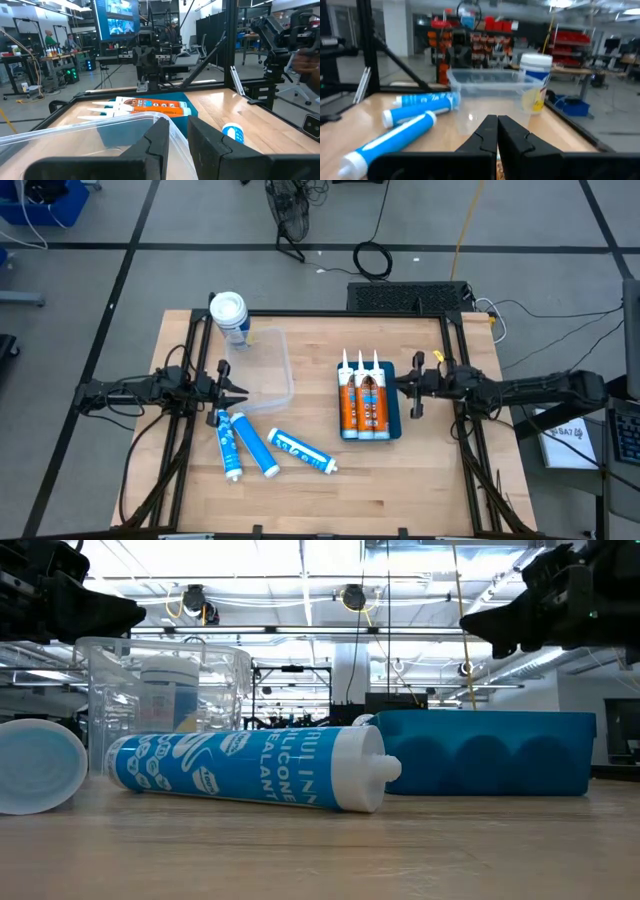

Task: Pick & place silicon tubes, Sealant and Lysol wipes
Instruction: Put the left blue sealant into the transparent bin

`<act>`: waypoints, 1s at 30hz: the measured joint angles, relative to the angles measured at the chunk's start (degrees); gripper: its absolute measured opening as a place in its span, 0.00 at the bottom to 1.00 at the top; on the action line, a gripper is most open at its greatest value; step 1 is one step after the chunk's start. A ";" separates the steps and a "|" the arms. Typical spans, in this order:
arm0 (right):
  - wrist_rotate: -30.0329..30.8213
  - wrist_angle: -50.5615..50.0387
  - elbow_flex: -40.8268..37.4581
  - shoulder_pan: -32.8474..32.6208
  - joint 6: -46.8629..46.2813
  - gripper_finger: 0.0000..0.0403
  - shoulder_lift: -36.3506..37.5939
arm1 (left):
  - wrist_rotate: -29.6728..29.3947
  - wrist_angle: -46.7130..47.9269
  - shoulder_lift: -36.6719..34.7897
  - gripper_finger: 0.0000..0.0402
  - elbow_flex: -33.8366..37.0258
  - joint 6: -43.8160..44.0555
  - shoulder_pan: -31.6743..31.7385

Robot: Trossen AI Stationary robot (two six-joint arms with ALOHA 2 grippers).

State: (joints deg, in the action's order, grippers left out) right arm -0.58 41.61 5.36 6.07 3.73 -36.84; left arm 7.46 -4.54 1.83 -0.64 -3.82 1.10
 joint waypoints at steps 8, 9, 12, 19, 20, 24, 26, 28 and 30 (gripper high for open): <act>-6.13 2.93 -3.39 3.80 -0.17 0.00 1.07 | 0.00 -0.02 -0.01 0.19 0.00 0.00 0.00; -8.69 2.75 -3.52 4.27 -0.80 0.00 1.32 | 0.00 0.00 0.00 0.19 0.00 0.00 0.00; -13.46 3.19 -3.60 6.53 -2.51 0.00 2.74 | 0.00 -0.01 -0.01 0.19 0.00 0.00 -0.01; -14.62 -2.38 -3.67 14.13 -8.02 0.00 10.45 | -1.89 -1.50 -0.02 0.19 0.00 -3.27 0.05; -14.62 -4.02 -3.67 15.14 -9.02 0.00 11.88 | -2.00 -1.59 -0.02 0.19 0.00 -3.43 0.05; -14.45 -11.60 -3.71 18.31 -10.38 0.00 17.92 | -2.04 -1.64 0.00 0.19 0.00 -3.18 0.05; -13.47 -15.86 -3.71 19.44 -10.16 0.00 21.07 | -2.05 -1.65 -0.01 0.19 -0.01 -3.16 0.05; -11.18 -19.66 -3.71 20.19 -10.01 0.00 23.89 | -2.08 -2.09 -0.01 0.19 0.00 -0.94 0.05; -8.68 -22.63 -3.71 20.30 -9.03 0.00 26.30 | -2.10 -2.43 -0.02 0.19 0.00 0.54 0.05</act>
State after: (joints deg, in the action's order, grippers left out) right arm -9.26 18.98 1.65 26.37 -5.31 -10.54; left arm 5.37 -6.96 1.80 -0.64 -3.28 1.15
